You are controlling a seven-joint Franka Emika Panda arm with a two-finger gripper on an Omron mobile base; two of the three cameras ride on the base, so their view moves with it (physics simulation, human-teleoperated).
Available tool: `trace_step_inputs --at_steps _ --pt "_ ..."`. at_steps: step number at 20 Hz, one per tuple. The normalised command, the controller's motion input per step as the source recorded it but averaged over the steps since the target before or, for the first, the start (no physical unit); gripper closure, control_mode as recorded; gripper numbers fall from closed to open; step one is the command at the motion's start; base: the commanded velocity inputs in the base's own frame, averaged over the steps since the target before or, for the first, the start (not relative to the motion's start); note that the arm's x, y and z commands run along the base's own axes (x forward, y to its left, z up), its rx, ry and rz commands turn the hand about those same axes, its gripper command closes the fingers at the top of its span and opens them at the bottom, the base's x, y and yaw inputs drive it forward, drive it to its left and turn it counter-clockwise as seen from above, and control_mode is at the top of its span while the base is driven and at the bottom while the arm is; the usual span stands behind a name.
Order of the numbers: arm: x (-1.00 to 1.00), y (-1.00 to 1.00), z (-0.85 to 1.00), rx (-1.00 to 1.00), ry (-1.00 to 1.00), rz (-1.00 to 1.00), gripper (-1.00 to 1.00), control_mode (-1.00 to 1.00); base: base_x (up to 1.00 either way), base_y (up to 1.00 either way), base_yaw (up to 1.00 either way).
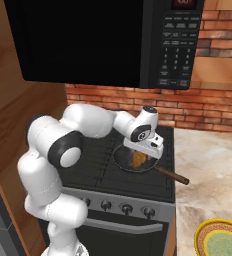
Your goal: Pick the croissant and place it on the pan. Then turn on the stove to warm the croissant.
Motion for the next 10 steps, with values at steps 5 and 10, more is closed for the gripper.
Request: trace_step_inputs --at_steps 5,10 --pt "-0.30 0.00 0.46 0.00 -0.03 0.00 -1.00 -1.00 0.00 0.00 0.00" --pt "-0.48 0.00 0.49 0.00 -0.07 0.00 -1.00 -1.00 0.00 0.00 0.00"
